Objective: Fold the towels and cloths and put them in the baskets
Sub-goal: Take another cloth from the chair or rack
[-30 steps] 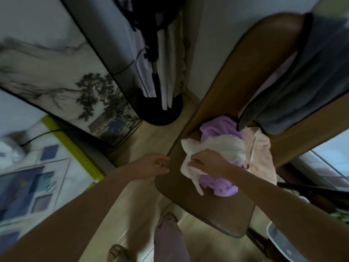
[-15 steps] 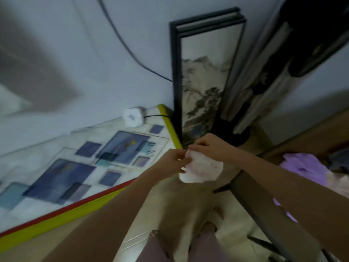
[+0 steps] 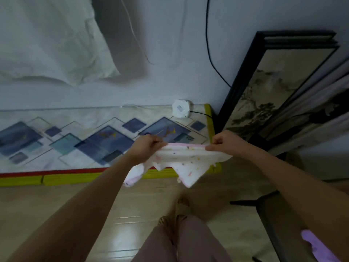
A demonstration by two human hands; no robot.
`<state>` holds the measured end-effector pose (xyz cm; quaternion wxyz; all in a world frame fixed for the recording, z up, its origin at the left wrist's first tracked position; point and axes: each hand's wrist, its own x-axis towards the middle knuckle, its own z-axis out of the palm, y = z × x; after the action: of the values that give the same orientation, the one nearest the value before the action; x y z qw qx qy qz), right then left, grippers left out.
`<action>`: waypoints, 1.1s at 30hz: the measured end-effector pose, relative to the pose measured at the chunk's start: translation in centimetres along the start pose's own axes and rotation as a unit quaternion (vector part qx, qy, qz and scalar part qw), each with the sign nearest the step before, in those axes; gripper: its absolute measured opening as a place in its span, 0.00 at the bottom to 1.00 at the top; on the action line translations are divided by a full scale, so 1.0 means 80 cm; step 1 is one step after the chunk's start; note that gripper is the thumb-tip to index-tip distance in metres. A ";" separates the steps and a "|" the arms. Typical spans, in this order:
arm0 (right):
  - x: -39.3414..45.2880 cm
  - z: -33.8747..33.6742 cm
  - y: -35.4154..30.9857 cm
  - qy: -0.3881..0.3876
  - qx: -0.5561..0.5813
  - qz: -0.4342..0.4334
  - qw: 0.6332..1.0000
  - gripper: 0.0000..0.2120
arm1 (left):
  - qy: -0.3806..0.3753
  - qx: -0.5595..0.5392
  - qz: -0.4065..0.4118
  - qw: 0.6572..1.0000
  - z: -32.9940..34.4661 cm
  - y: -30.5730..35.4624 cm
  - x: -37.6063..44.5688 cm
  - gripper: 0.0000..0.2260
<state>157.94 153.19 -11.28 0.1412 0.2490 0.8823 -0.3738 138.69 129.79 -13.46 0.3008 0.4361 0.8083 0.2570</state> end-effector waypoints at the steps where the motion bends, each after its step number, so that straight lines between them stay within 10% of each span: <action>1: 0.004 0.000 0.002 -0.017 -0.021 -0.001 1.000 0.20 | -0.003 0.115 0.002 0.993 -0.004 -0.008 -0.005 0.14; 6: 0.017 0.015 0.019 -0.120 -0.092 0.020 0.988 0.20 | -0.055 0.222 -0.101 0.968 -0.014 -0.041 -0.019 0.12; 12: 0.037 0.039 0.044 -0.167 -0.168 0.062 0.970 0.18 | -0.052 -0.149 -0.266 0.951 0.014 -0.054 -0.031 0.09; 18: 0.066 0.065 0.060 -0.232 -0.181 0.098 0.951 0.08 | -0.087 0.000 -0.267 0.960 0.034 -0.105 -0.019 0.14; 25: 0.131 0.095 0.058 -0.118 -0.088 0.208 0.967 0.10 | 0.016 0.030 -0.264 0.964 0.038 -0.138 0.032 0.12; 33: 0.186 0.055 0.006 0.157 -0.158 0.091 0.971 0.14 | 0.215 0.045 -0.173 0.960 -0.044 -0.130 0.108 0.10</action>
<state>146.03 155.26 -21.03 0.0716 0.3585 0.9149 -0.1713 126.67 131.58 -20.39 0.1402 0.2376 0.9275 0.2522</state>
